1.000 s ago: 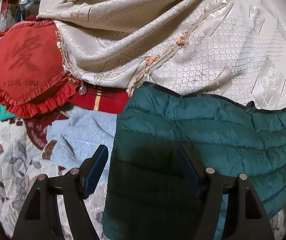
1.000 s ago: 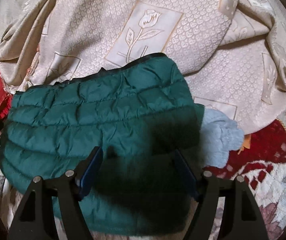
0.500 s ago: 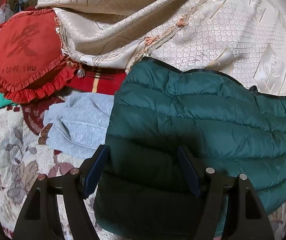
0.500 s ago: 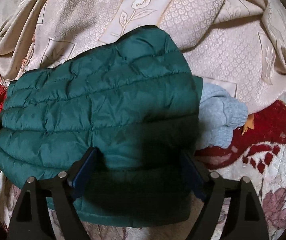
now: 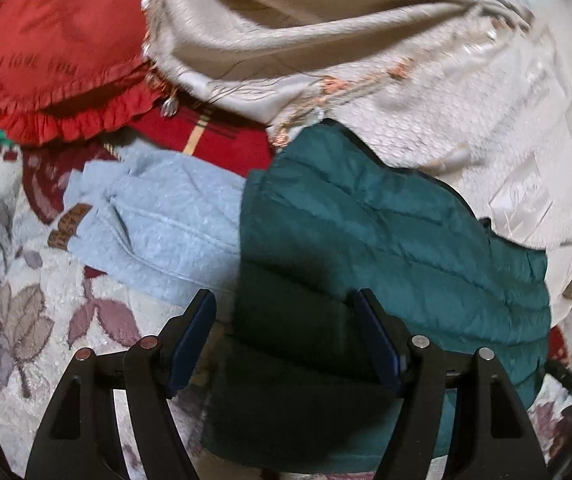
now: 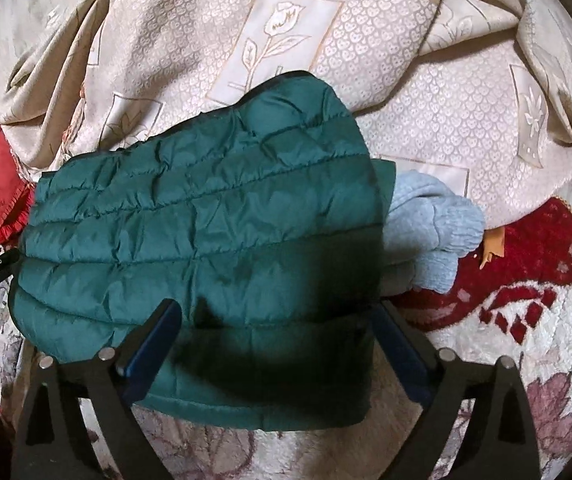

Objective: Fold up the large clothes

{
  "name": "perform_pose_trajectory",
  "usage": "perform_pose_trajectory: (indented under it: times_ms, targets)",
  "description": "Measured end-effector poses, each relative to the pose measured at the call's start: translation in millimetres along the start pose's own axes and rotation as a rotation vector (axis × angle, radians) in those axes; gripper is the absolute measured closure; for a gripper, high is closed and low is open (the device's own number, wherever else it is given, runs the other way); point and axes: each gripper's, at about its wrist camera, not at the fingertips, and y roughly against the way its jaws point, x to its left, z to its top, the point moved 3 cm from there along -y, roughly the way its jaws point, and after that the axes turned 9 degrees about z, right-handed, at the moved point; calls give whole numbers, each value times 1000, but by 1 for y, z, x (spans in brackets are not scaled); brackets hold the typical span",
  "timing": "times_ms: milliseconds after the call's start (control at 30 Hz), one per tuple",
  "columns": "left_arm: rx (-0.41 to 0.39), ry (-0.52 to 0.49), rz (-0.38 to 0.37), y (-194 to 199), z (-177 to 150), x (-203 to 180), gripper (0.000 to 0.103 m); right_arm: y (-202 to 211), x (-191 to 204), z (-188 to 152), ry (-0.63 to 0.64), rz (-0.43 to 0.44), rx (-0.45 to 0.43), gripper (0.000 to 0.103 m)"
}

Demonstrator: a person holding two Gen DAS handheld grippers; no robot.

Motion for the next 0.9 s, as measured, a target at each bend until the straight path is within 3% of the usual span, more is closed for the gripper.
perform_pose_trajectory:
  times_ms: [100,200,300,533,900]
  targets:
    - [33,73,-43,-11,3,14,49,-2,-10,2,-34,4,0,4]
    - [55,78,-84,-25,3,14,46,-6,-23,8,-79,23,-10,3]
    - [80,55,-127,-40,1,9,41,-18,-35,14,-116,41,10,1]
    - [150,153,-235,-67,0,20,26,-50,-46,22,-127,113,51,0]
    - [151,139,-297,-81,0,5,25,-78,-52,32,-125,199,74,0]
